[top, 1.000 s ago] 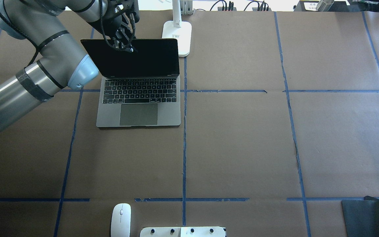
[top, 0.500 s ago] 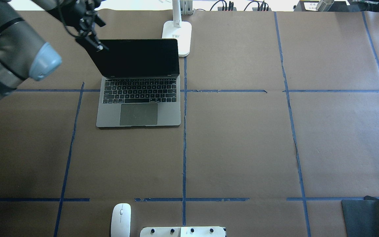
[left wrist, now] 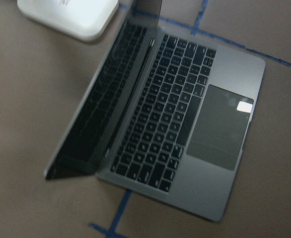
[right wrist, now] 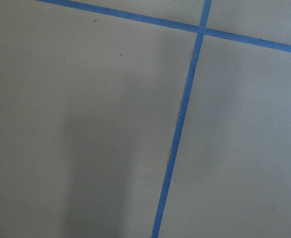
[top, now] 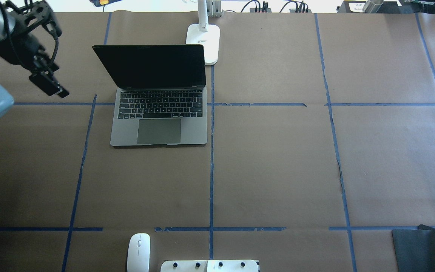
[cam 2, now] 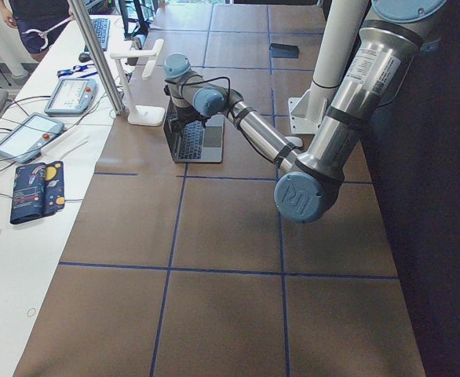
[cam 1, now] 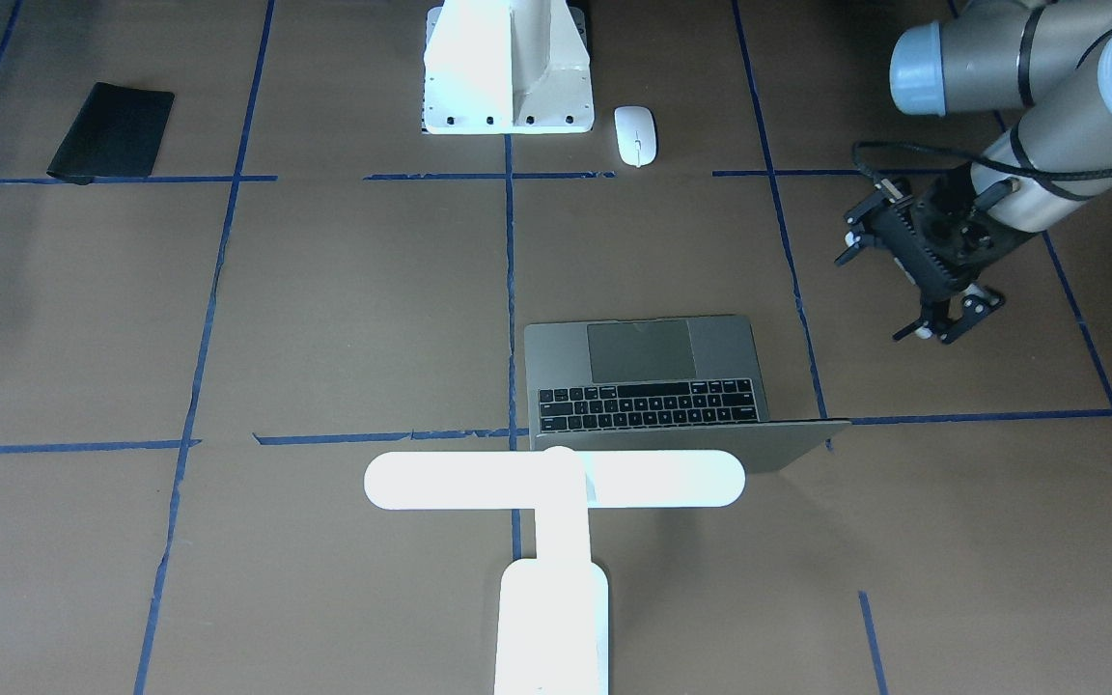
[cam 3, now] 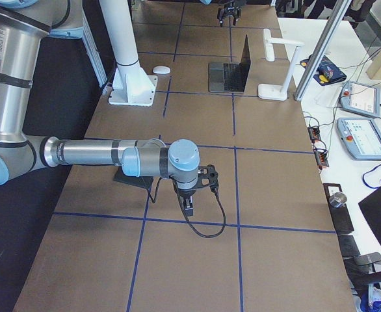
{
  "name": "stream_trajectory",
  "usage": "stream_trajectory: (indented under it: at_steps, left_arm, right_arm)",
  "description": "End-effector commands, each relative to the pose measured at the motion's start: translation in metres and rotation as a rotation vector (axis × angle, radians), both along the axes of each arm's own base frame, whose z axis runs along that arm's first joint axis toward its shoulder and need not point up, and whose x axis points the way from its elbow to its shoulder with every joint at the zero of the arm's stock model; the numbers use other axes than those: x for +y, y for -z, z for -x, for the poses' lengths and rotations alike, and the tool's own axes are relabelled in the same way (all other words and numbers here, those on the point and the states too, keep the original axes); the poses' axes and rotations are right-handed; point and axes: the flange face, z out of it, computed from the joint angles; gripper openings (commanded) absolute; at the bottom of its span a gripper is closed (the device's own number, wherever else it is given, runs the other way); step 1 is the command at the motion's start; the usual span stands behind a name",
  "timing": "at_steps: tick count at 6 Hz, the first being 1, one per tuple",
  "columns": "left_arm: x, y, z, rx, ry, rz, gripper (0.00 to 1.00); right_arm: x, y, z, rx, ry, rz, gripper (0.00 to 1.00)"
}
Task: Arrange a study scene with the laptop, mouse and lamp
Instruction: 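Release the laptop lid and withdraw the left gripper toward its side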
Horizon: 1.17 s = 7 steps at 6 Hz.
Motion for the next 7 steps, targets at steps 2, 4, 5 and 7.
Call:
stream_trajectory:
  at_steps: [2, 4, 5, 7]
  left_arm:
    - [0.1, -0.094, 0.059, -0.152, 0.272, 0.514, 1.0]
    - [0.104, -0.106, 0.069, -0.165, 0.299, 0.548, 1.0]
    - [0.104, -0.105, 0.069, -0.164, 0.3, 0.547, 1.0]
    - [0.103, -0.098, 0.068, -0.151, 0.343, 0.553, 1.0]
  right_arm:
    - [0.0, 0.052, 0.058, -0.035, -0.082, 0.075, 1.0]
    - [0.047, 0.053, 0.108, -0.118, -0.163, 0.118, 1.0]
    - [0.077, 0.047, 0.123, -0.135, -0.195, 0.142, 1.0]
    - [0.114, 0.036, 0.16, -0.095, -0.216, 0.165, 1.0]
